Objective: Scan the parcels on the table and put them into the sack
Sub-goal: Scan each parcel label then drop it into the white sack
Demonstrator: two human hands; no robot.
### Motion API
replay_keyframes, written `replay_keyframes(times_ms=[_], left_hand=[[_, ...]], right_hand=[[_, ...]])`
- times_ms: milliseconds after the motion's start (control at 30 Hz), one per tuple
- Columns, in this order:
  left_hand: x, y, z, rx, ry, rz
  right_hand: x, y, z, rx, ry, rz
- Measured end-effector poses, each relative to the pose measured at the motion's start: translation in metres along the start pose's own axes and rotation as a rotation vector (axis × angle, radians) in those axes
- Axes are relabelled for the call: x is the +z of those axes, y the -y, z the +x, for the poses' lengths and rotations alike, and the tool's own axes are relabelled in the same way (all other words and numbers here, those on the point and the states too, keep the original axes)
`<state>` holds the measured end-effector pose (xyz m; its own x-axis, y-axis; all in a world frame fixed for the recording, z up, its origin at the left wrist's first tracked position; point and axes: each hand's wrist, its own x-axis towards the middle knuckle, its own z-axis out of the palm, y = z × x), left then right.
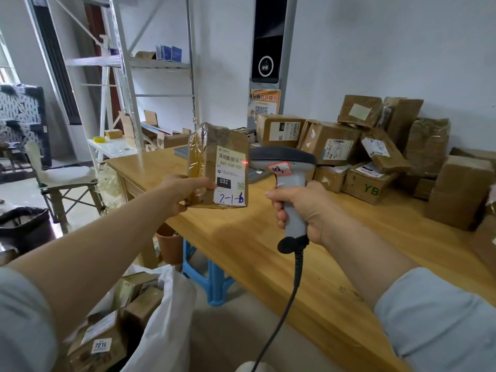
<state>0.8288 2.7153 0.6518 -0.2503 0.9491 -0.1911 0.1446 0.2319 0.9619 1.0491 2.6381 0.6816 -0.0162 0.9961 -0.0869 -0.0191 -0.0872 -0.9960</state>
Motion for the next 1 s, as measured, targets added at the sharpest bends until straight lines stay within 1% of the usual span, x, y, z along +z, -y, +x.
replay_keyframes(times_ms=[600,700,800,900,1000], left_hand=[[-0.042,0.019,0.001,-0.046,-0.064,-0.001],[-0.054,0.027,0.004,-0.072,-0.062,-0.019],[-0.068,0.036,-0.005,-0.100,-0.104,-0.004],[-0.087,0.056,-0.015,-0.143,-0.158,0.038],[-0.111,0.088,-0.021,-0.210,-0.202,0.143]], right_hand=[[0.041,-0.009,0.006,0.016,0.100,0.028],[0.049,-0.016,0.010,0.055,0.133,0.045],[0.059,-0.027,0.015,0.092,0.175,0.044],[0.076,-0.050,0.016,0.153,0.217,0.028],[0.098,-0.078,0.016,0.237,0.256,0.006]])
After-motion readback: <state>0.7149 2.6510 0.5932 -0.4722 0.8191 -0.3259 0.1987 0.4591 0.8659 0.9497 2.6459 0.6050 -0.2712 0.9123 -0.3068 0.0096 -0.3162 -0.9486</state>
